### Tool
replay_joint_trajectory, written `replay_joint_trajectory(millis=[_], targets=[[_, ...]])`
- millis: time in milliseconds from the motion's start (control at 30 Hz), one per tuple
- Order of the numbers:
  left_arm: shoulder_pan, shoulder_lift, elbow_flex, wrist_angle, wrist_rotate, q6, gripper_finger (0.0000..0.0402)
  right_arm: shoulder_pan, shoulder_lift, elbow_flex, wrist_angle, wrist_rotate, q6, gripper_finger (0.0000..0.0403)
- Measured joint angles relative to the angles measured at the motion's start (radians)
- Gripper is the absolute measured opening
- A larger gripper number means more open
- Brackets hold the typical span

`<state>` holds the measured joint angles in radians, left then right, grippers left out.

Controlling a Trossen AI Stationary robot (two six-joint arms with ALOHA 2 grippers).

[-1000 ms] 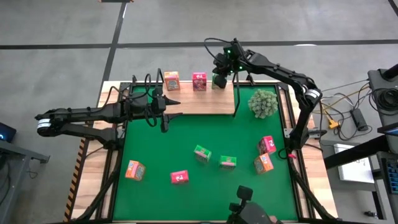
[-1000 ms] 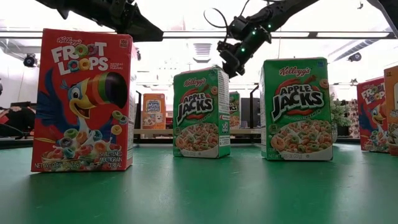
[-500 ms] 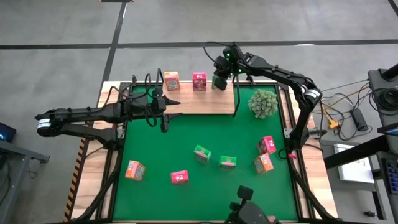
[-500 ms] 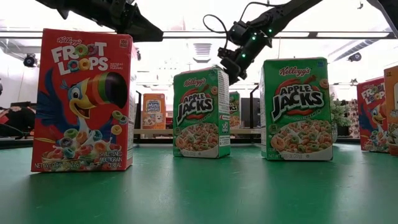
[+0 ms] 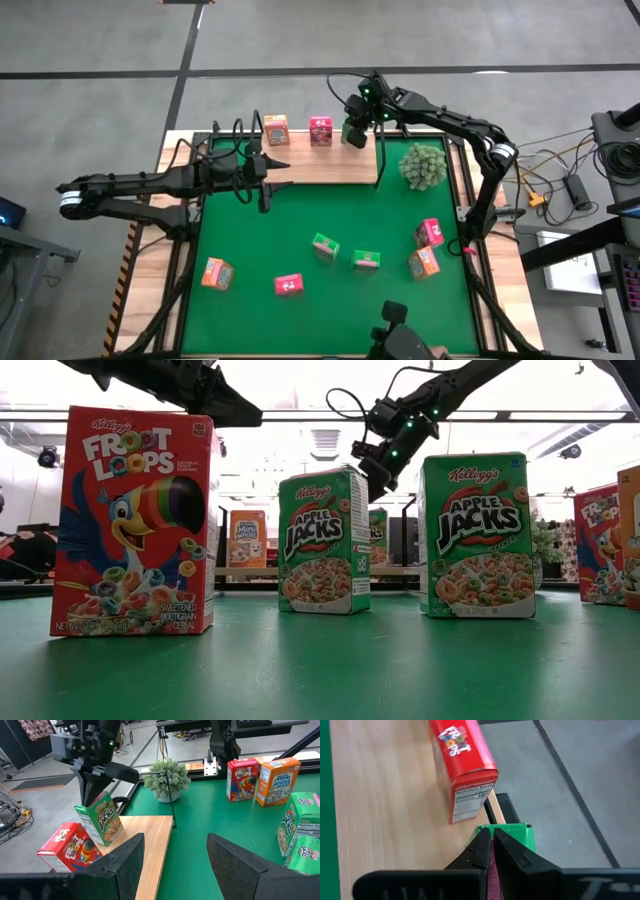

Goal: Stack cereal on shelf
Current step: Put the top green cereal box on the shelf

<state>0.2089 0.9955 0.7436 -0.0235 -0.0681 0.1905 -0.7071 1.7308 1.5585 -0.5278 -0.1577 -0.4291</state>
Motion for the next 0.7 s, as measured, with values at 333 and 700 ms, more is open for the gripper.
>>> replay_joint_trajectory(millis=[333,700], targets=[[0.0,0.0,0.0,0.0,0.0,0.0,0.0199,0.0,-0.004,0.017,-0.081,-0.054,-0.101,0.0013],[0.0,0.0,0.0,0.0,0.0,0.0,0.0199,0.0,-0.006,0.049,-0.088,-0.05,-0.076,0.0013]])
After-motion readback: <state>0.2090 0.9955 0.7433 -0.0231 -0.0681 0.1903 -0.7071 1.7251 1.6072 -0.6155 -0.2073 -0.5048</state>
